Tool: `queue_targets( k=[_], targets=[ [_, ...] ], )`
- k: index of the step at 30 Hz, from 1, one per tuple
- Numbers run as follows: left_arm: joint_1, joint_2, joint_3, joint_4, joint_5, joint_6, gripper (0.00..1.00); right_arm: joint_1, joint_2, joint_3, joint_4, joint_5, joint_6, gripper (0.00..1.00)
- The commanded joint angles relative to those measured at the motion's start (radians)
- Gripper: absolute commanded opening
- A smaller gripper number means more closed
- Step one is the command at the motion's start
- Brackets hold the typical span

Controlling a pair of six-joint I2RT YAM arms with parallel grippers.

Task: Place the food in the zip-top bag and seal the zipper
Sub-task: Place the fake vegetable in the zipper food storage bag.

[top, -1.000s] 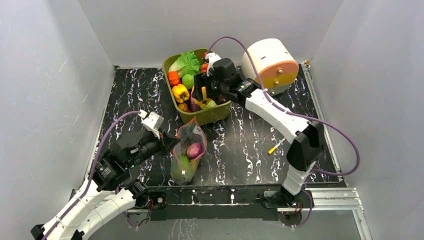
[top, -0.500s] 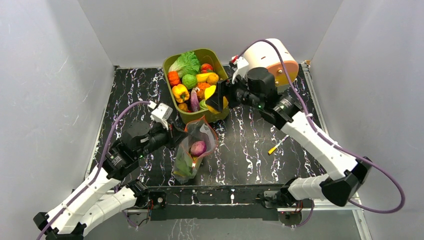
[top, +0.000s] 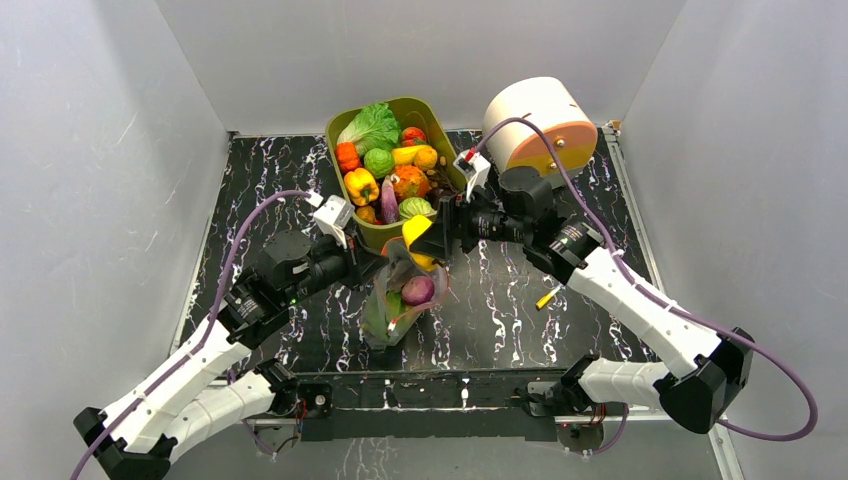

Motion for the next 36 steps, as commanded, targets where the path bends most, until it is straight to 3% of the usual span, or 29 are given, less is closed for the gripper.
queue_targets(
  k=[1, 15, 22, 30, 33, 36],
  targets=[
    [-0.003, -0.002, 0.046, 0.089, 0.029, -0.022, 0.0, 0.01, 0.006, -0.016, 0.096, -0.024, 0.031, 0.55],
    [-0.003, -0.013, 0.028, 0.074, 0.021, -0.012, 0.0, 0.071, 0.057, 0.033, 0.037, 0.025, 0.026, 0.57],
    [-0.003, -0.013, 0.019, 0.084, 0.024, -0.017, 0.0, 0.173, 0.071, 0.103, -0.028, 0.135, 0.033, 0.59],
    [-0.003, -0.026, 0.016, 0.073, 0.024, -0.023, 0.0, 0.198, 0.108, 0.089, -0.101, 0.249, 0.013, 0.63],
    [-0.003, -0.033, 0.01, 0.072, 0.021, -0.026, 0.0, 0.2, 0.112, 0.077, -0.097, 0.247, 0.01, 0.66],
    [-0.003, -0.036, 0.004, 0.074, 0.021, -0.029, 0.0, 0.2, 0.115, 0.082, -0.105, 0.251, 0.009, 0.76]
  ],
)
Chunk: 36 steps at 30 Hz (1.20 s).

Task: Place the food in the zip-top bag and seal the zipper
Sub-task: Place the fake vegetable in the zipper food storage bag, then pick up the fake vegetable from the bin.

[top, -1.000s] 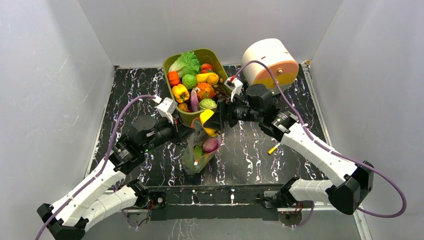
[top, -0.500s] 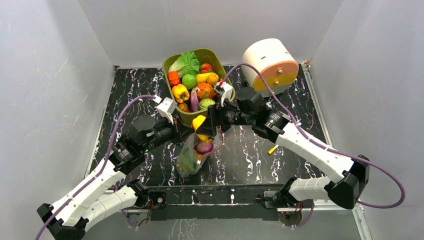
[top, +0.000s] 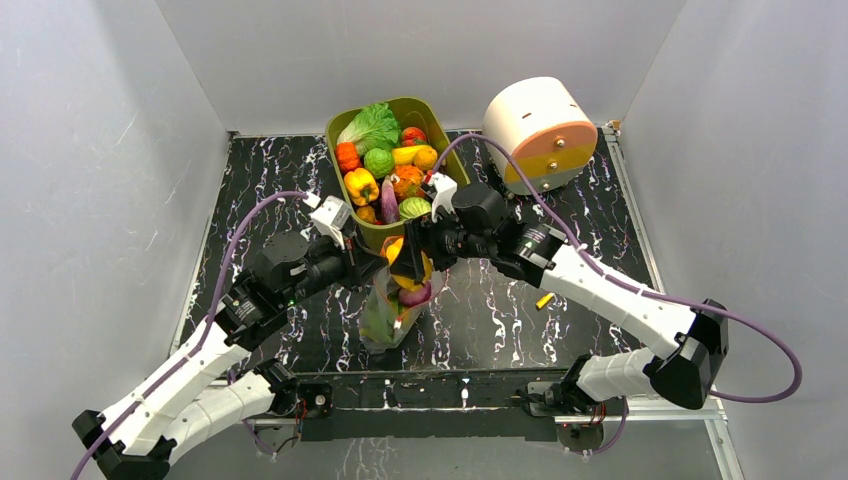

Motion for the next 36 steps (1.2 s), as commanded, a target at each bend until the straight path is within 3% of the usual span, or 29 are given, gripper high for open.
queue_targets(
  k=[1, 10, 18, 30, 36],
  targets=[
    [-0.003, -0.028, 0.006, 0.073, 0.017, -0.013, 0.0, 0.011, -0.005, 0.031, 0.013, 0.022, -0.014, 0.79],
    [-0.003, -0.038, -0.01, 0.071, 0.014, -0.01, 0.0, 0.011, -0.03, 0.053, 0.026, 0.003, -0.026, 0.93],
    [-0.003, -0.052, -0.024, 0.036, 0.014, 0.016, 0.0, 0.011, -0.028, 0.111, 0.051, 0.022, -0.023, 0.94],
    [-0.003, -0.109, -0.076, -0.027, 0.031, 0.096, 0.0, -0.014, 0.095, 0.329, 0.031, 0.323, -0.129, 0.98],
    [-0.003, -0.138, -0.091, -0.076, 0.05, 0.173, 0.0, -0.04, 0.215, 0.401, 0.035, 0.514, -0.219, 0.94]
  ],
)
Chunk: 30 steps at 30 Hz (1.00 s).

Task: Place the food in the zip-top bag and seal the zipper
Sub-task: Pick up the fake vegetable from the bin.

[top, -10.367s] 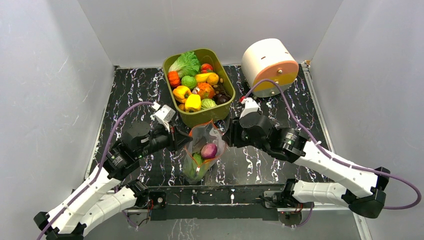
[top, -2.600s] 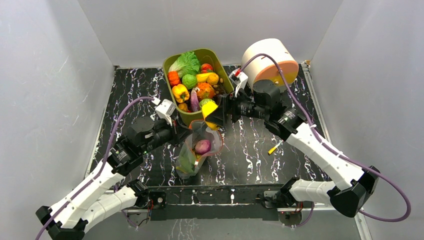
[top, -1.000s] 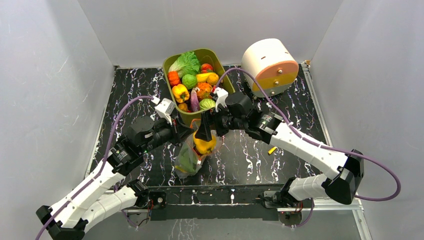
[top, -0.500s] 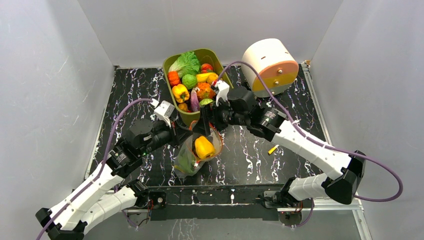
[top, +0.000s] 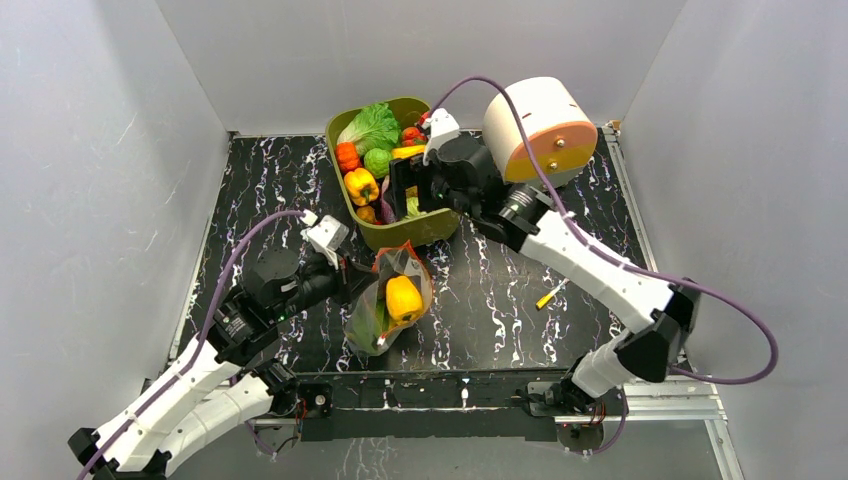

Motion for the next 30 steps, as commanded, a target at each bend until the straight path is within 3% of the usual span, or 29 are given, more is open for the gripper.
queue_targets(
  k=[1, 6, 11, 14, 16, 24, 30],
  targets=[
    [-0.002, -0.036, -0.015, -0.042, 0.031, 0.087, 0.0, -0.018, 0.087, 0.077, 0.052, 0.208, -0.111, 0.91],
    [-0.003, -0.082, -0.041, -0.057, 0.023, 0.122, 0.0, -0.048, 0.209, 0.109, 0.122, 0.255, -0.21, 0.61],
    [-0.003, -0.08, -0.044, -0.047, 0.028, 0.148, 0.0, -0.112, 0.433, 0.256, 0.154, 0.098, -0.211, 0.51],
    [-0.003, -0.091, -0.046, -0.039, 0.035, 0.152, 0.0, -0.116, 0.508, 0.3, 0.22, -0.011, -0.116, 0.51],
    [-0.003, -0.1, -0.049, -0.04, 0.037, 0.15, 0.0, -0.119, 0.556, 0.3, 0.339, -0.12, -0.085, 0.56],
    [-0.003, -0.114, -0.049, -0.047, 0.028, 0.147, 0.0, -0.128, 0.696, 0.435, 0.368, -0.11, 0.096, 0.8],
    [-0.003, -0.117, -0.051, -0.047, 0.025, 0.147, 0.0, -0.128, 0.726, 0.399, 0.418, -0.095, 0.169, 0.83]
  ],
)
